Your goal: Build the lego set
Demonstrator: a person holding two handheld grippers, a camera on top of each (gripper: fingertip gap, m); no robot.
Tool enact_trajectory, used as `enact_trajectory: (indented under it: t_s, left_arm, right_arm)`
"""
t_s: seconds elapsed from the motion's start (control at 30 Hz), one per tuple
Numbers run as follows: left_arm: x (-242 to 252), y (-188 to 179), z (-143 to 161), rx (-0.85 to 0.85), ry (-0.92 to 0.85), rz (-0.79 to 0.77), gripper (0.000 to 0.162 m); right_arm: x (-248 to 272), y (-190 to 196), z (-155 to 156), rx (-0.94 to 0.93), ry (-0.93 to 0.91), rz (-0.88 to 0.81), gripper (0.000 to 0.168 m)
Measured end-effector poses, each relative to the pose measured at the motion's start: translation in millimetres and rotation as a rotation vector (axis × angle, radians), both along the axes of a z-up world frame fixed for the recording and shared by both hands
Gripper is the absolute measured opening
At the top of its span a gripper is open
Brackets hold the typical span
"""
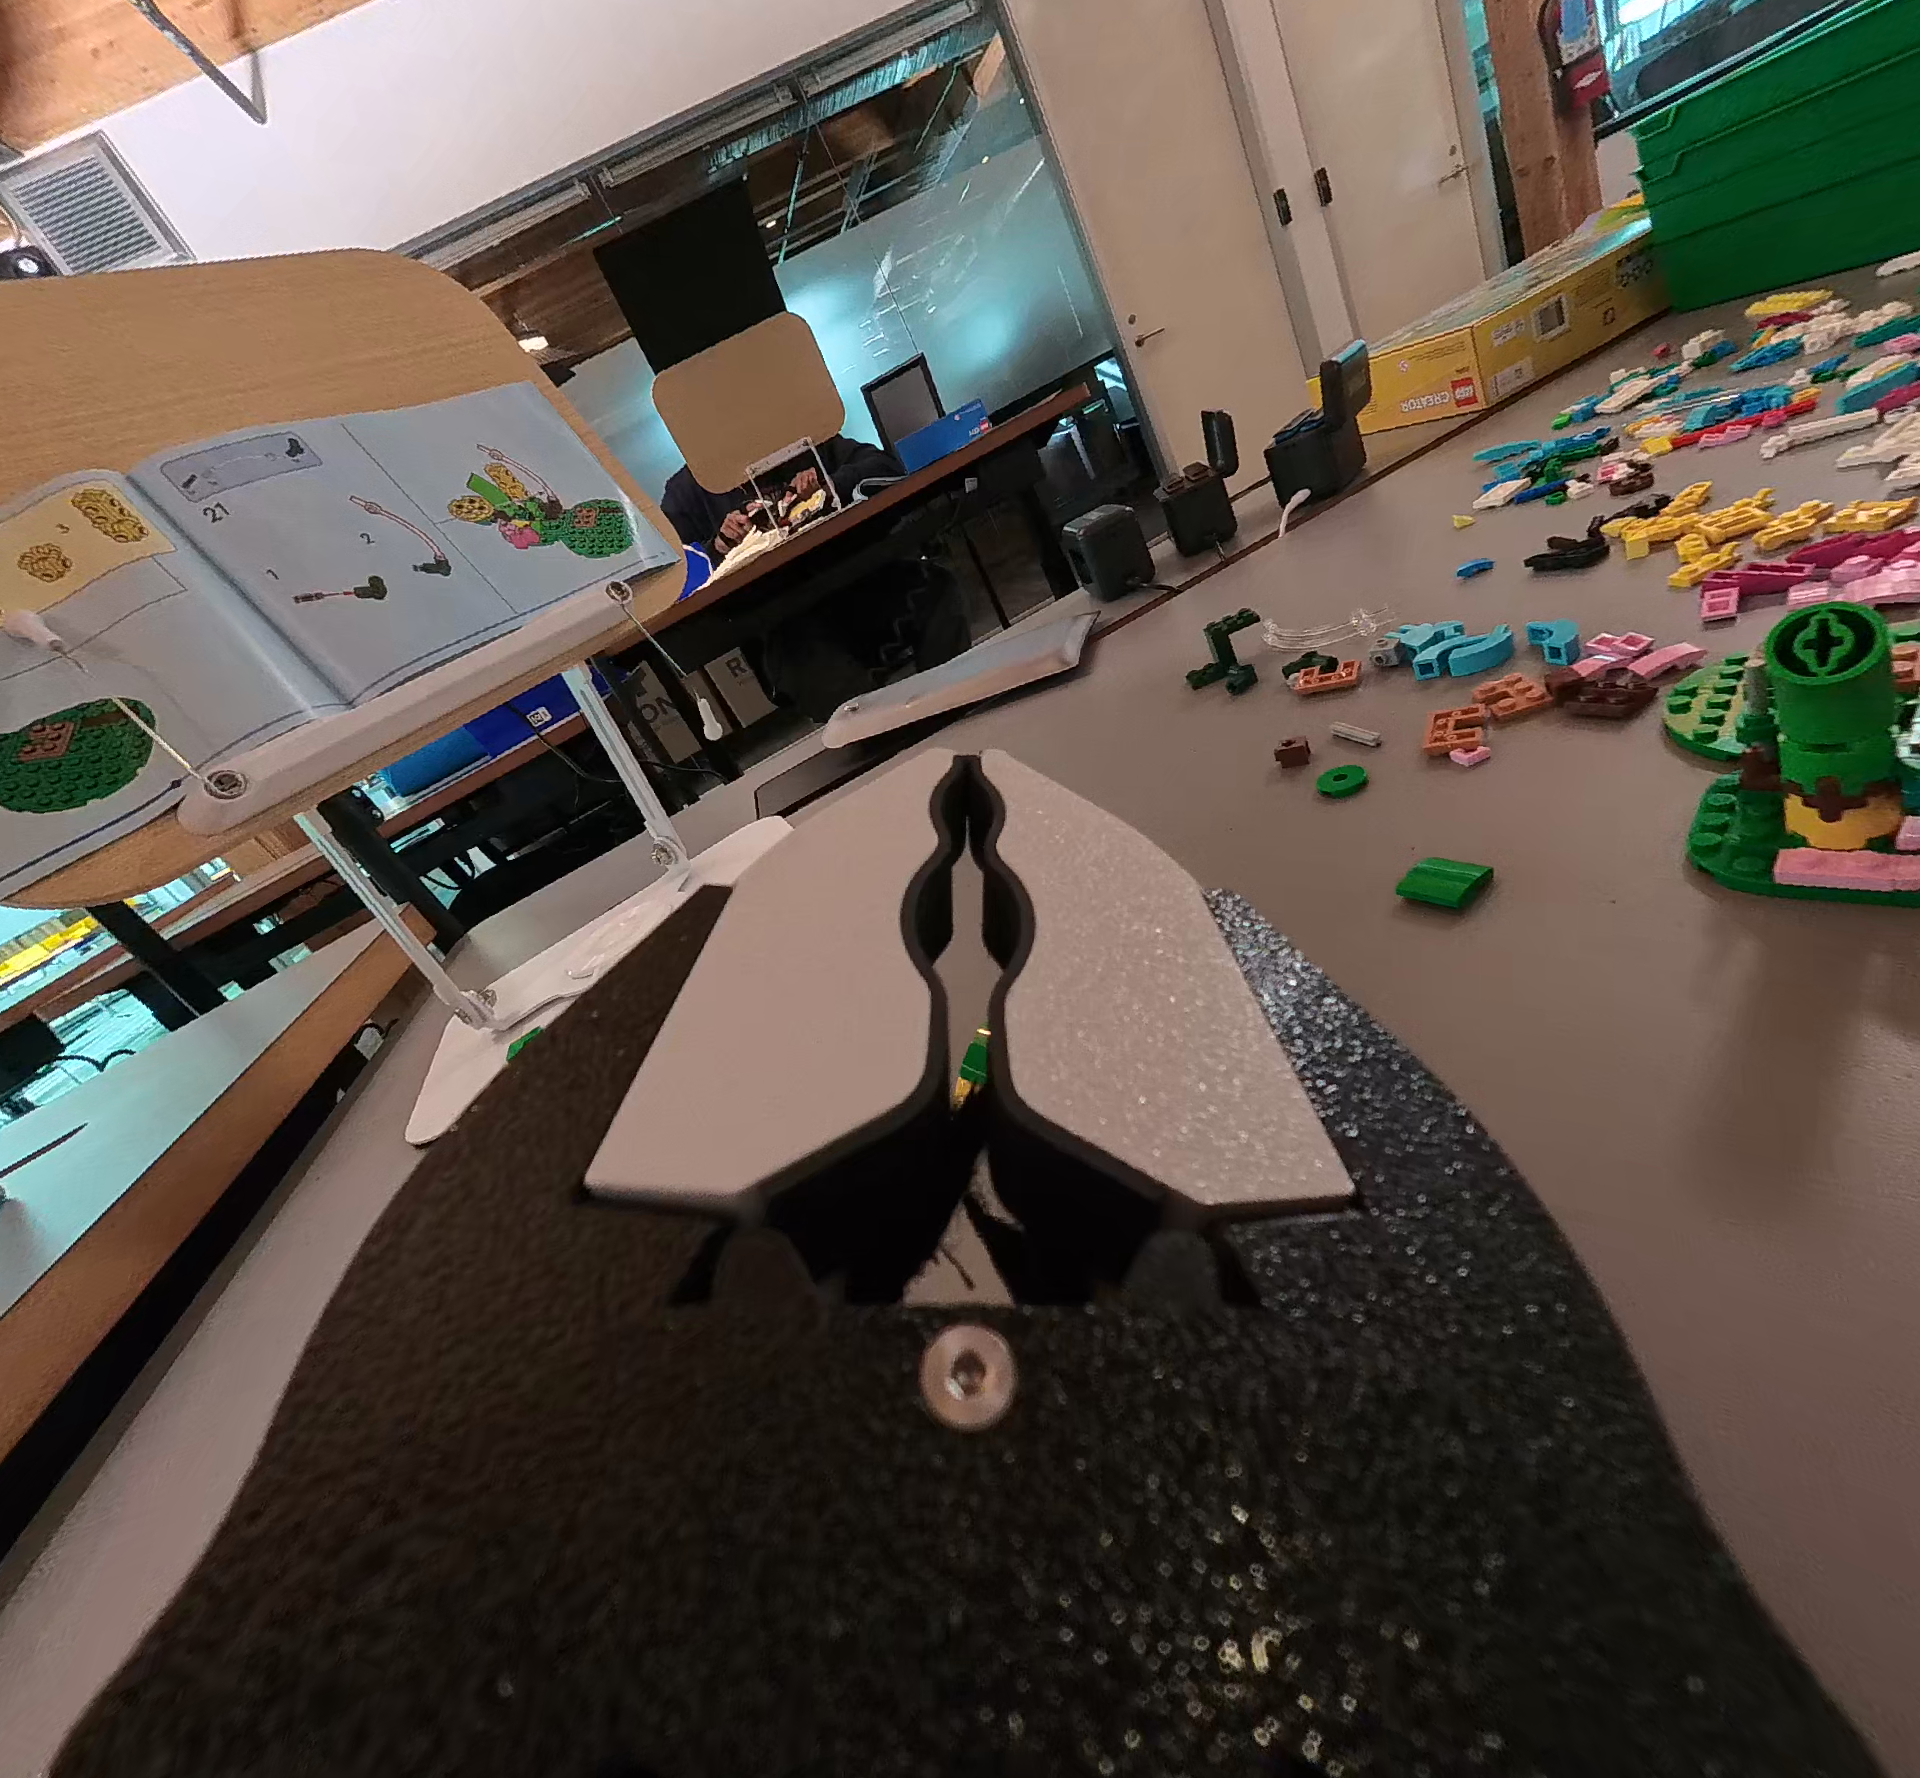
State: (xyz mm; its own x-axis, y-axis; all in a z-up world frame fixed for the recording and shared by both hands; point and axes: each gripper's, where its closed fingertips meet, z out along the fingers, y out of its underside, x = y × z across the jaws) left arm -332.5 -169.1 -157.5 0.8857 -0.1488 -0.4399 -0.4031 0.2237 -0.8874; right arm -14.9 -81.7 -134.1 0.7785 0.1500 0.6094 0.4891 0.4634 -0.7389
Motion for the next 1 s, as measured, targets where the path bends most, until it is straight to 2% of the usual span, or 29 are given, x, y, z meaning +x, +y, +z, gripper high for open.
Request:
enact_trajectory:
  t_s: [0.17,0.6,1.0]
  left_arm:
    - [-0.6,0.4,-0.1,-0.001,-0.001,0.005,0.0]
    - [0.7,2.0,-2.8,-0.006,0.033,0.016,0.0]
    - [0.9,1.9,-3.1,-0.007,0.037,0.017,0.0]
  right_arm:
    - [-18.3,-8.7,-2.8,-0.001,-0.026,0.087,0.0]
    - [-15.0,-3.7,-5.8,-0.007,-0.045,0.057,0.0]
    - [1.0,-0.6,4.2,0.025,0.015,-0.012,0.0]
